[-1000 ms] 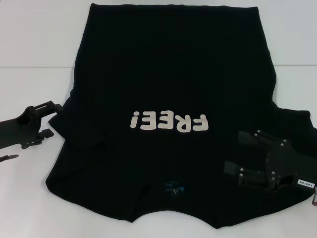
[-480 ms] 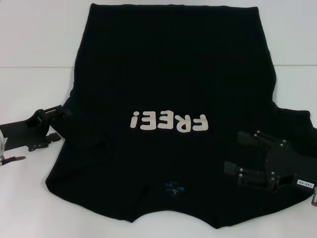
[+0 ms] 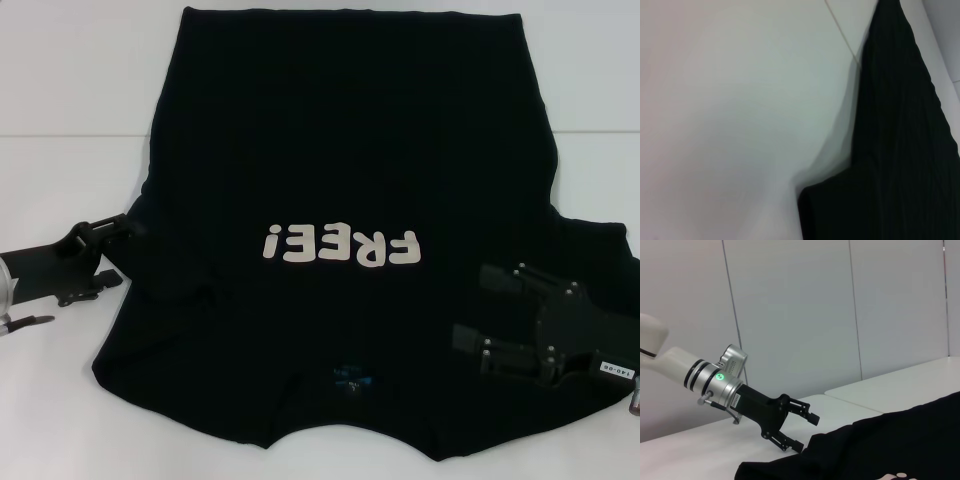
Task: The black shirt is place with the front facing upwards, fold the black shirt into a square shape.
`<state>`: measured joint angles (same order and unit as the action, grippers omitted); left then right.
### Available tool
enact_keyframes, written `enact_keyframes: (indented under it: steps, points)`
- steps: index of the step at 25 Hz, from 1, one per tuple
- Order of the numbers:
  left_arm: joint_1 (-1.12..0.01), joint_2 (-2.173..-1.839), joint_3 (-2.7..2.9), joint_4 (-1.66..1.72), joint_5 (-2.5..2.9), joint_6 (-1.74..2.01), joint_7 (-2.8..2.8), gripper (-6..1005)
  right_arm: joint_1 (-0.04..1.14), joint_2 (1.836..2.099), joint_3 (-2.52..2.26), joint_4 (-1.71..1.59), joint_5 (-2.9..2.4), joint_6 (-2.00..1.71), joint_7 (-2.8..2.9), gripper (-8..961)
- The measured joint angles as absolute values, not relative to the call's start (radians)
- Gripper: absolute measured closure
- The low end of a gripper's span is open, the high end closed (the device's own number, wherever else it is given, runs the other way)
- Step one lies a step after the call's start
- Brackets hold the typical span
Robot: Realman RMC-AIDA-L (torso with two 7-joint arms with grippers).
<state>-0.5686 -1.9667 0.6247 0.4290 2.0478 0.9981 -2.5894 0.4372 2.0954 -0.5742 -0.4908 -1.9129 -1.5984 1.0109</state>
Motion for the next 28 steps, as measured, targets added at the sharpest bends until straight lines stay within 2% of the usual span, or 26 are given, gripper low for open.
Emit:
enact_keyframes:
  steps: [28]
  points:
    - [-0.613, -1.992, 0.628, 0.425, 2.045, 0.949, -2.583, 124, 0.437, 2.095, -0.571, -0.491, -1.913, -1.599, 1.011, 149]
